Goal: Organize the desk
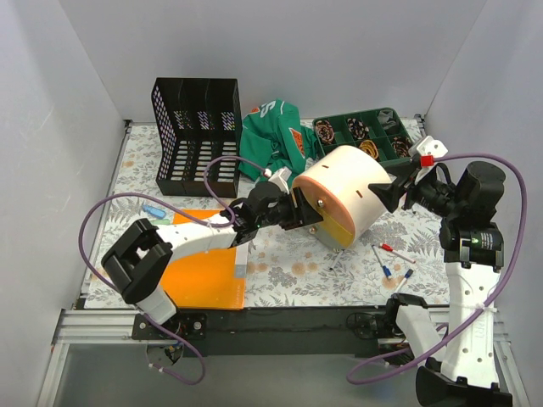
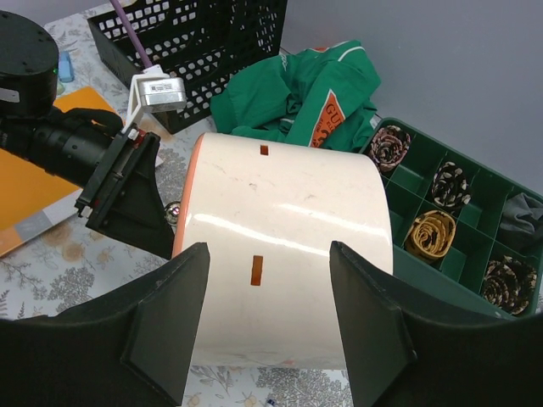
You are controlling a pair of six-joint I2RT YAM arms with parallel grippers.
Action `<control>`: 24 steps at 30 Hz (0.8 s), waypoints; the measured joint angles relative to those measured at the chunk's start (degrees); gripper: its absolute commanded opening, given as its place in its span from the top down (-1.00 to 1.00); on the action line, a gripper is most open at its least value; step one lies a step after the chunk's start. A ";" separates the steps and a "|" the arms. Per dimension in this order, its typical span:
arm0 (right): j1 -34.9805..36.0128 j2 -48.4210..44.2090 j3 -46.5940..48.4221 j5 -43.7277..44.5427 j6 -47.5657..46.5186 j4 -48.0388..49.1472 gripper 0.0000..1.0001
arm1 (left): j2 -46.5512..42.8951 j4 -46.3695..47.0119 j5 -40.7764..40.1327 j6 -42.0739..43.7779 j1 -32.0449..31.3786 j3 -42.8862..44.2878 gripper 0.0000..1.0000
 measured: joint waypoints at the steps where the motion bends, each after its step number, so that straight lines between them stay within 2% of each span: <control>1: -0.07 -0.04 0.00 -0.09 0.02 0.00 -0.35 | 0.63 0.17 0.02 -0.11 0.00 0.42 0.08; 8: -0.28 -0.22 -0.37 -0.31 0.22 0.44 -0.35 | 3.52 0.13 0.26 -0.11 0.00 2.47 0.30; 9: -0.28 -0.24 -0.39 -0.35 0.24 0.46 -0.35 | 3.54 0.11 0.24 -0.07 0.00 2.54 0.41; 13: -0.31 -0.24 -0.57 -0.72 0.37 0.61 -0.35 | 3.54 -0.02 0.24 0.42 0.09 2.75 0.59; 19: -0.57 -0.24 -0.61 -0.98 0.39 0.81 -0.36 | 2.71 0.46 0.94 1.46 0.48 1.60 0.66; 24: -0.57 -0.26 -0.61 -1.16 0.39 0.81 -0.35 | -3.48 -0.04 1.84 2.62 0.70 -3.74 0.66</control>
